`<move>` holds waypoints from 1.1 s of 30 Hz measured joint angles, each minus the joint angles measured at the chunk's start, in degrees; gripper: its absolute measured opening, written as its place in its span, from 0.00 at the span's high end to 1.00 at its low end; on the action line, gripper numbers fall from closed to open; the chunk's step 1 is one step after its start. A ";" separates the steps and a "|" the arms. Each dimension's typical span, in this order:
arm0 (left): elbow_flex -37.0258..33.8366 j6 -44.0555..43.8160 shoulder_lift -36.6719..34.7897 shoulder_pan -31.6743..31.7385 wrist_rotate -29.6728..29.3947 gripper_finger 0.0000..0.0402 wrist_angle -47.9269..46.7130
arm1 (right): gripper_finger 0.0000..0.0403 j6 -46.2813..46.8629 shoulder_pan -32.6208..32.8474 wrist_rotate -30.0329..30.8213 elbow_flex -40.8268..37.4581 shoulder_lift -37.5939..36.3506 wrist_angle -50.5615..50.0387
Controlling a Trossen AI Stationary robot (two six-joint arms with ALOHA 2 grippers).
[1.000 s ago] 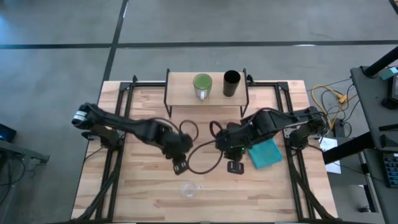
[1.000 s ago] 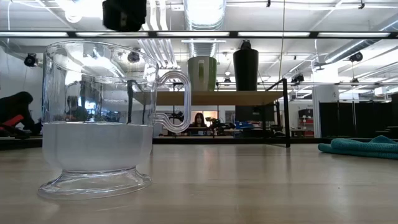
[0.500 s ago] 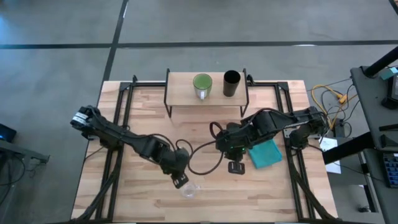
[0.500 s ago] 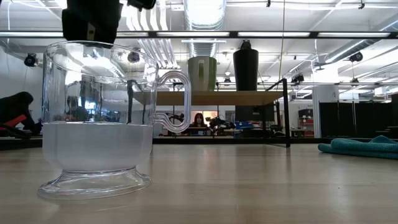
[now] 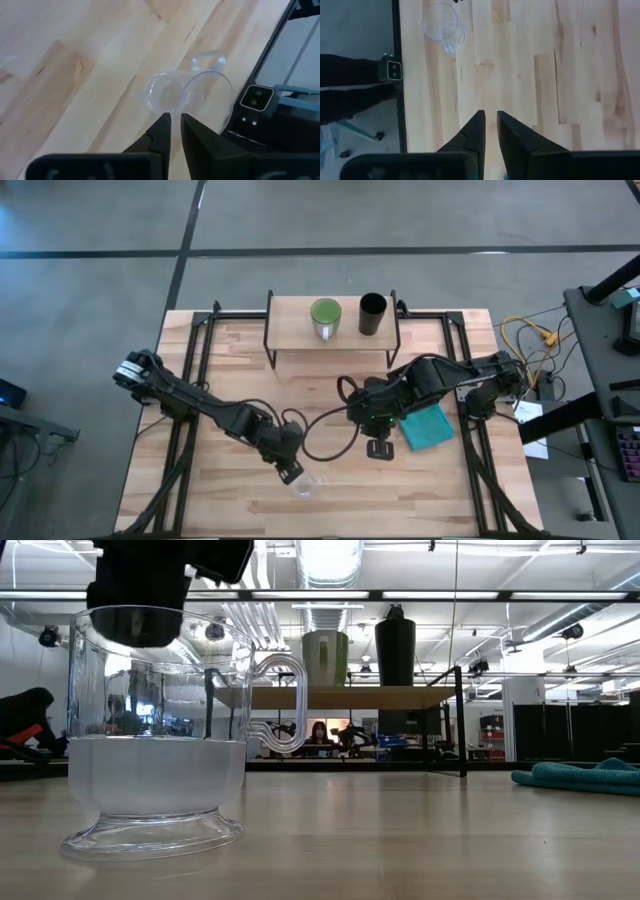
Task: Stack small to large cups/mugs on shelf
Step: Put the transparent mug on the shelf
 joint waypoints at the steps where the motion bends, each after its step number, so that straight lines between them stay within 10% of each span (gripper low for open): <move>1: -0.22 0.00 0.00 0.00 0.00 0.93 0.04 | 0.89 -0.29 0.01 0.00 0.00 -0.01 0.04; 33: -0.57 0.11 5.14 -0.94 3.82 0.93 6.80 | 0.89 -1.11 0.01 0.02 -0.02 -0.02 0.77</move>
